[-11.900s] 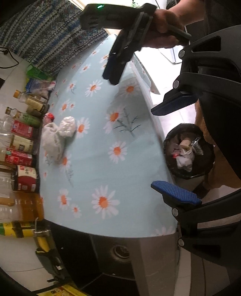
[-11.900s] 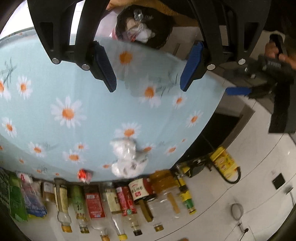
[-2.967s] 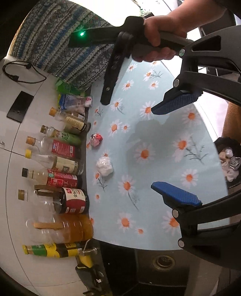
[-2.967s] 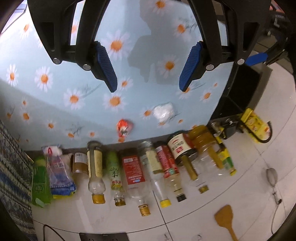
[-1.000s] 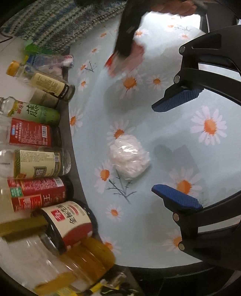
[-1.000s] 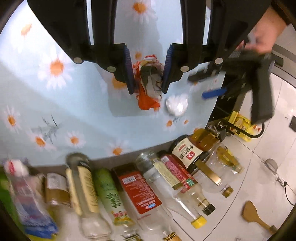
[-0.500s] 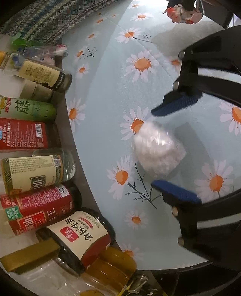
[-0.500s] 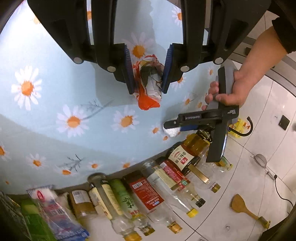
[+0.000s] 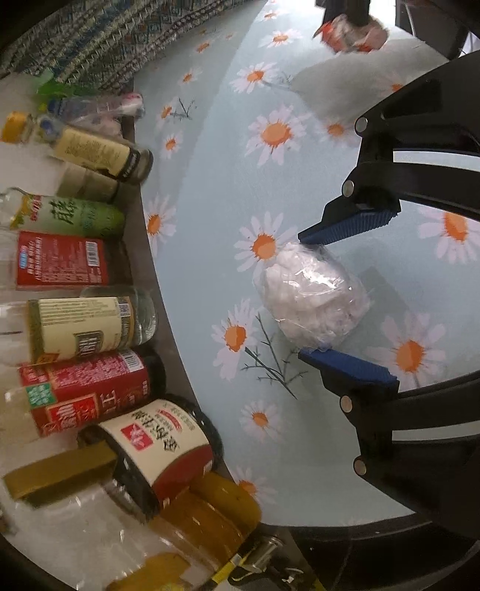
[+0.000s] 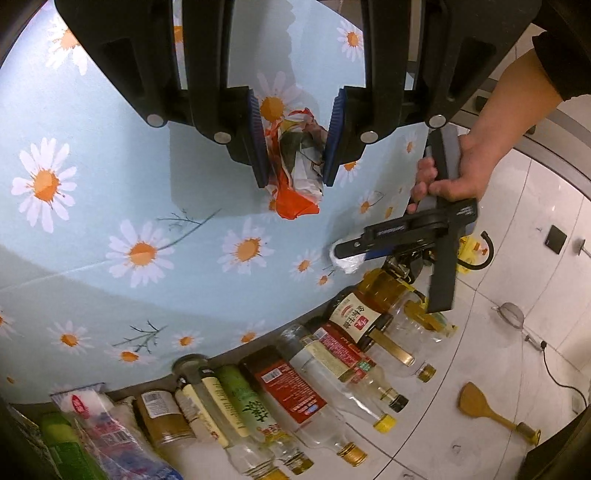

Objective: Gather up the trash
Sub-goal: 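Lower the held wrapper and bag down toward the trash bin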

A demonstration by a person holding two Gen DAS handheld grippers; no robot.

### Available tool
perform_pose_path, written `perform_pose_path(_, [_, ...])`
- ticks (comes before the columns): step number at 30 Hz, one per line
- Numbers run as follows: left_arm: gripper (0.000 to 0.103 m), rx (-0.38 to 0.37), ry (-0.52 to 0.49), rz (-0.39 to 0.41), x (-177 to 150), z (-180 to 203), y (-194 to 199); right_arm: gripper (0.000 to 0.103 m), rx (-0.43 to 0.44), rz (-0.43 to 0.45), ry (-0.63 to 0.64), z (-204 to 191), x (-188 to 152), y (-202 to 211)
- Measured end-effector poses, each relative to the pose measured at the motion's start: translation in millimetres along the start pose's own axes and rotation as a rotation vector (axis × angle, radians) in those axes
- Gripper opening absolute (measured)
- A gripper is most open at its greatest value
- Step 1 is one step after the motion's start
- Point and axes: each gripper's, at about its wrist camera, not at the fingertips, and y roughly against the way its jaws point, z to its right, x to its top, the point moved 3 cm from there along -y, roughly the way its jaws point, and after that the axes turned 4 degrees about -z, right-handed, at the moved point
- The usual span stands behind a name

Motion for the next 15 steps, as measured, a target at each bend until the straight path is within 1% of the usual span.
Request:
perform_pose_path(5, [0.055,-0.03,-0.001,0.032,-23,-1,31,0.031,-0.001,-0.004,-0.011,-14,-7,-4])
perform_pose_path(9, [0.055,-0.033,-0.025,0.079,-47,2,61,0.031,-0.013,-0.006,-0.004,-33,-19,-5])
perform_pose_path(15, [0.055,-0.09,0.016,0.118,-90,-6,94,0.032,-0.037,-0.01,0.025,-62,-36,-3])
